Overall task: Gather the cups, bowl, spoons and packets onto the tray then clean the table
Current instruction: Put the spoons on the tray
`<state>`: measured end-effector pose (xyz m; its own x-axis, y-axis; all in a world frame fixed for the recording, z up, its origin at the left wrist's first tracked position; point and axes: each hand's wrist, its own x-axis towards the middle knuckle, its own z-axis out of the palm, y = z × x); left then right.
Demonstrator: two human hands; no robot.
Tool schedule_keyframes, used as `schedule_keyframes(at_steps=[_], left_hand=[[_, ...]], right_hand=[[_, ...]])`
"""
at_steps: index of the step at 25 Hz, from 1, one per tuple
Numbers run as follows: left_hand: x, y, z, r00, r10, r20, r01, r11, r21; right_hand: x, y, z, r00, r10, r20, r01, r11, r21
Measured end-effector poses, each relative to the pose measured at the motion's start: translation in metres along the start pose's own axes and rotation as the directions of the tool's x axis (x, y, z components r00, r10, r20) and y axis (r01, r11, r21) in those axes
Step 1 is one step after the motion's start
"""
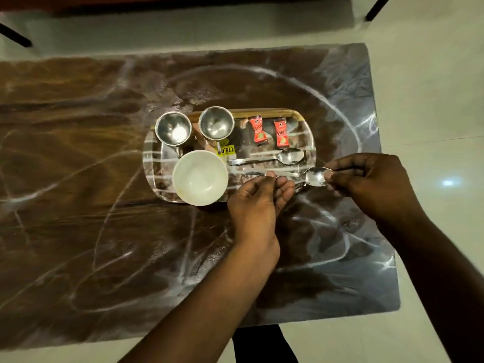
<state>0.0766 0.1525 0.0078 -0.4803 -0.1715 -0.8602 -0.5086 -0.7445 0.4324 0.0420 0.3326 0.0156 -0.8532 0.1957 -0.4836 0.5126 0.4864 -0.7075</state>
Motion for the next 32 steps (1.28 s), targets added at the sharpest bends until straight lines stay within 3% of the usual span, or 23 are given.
schedule_keyframes(at_steps=[6, 13, 32], left_hand=[[0.030, -0.016, 0.006, 0.988, 0.020, -0.155, -0.015, 0.999, 0.032], [0.041, -0.017, 0.000, 0.973, 0.031, -0.228, -0.026, 0.999, 0.025], [0.038, -0.010, -0.014, 0.971, -0.013, -0.237, 0.025, 0.999, 0.049]], right_hand=[[0.030, 0.022, 0.021, 0.999, -0.011, 0.034, 0.012, 0.999, -0.044], [0.042, 0.026, 0.043, 0.994, -0.098, 0.051, 0.107, 0.975, -0.193], [0.035, 0.026, 0.045, 0.988, -0.156, 0.023, 0.157, 0.965, -0.211]])
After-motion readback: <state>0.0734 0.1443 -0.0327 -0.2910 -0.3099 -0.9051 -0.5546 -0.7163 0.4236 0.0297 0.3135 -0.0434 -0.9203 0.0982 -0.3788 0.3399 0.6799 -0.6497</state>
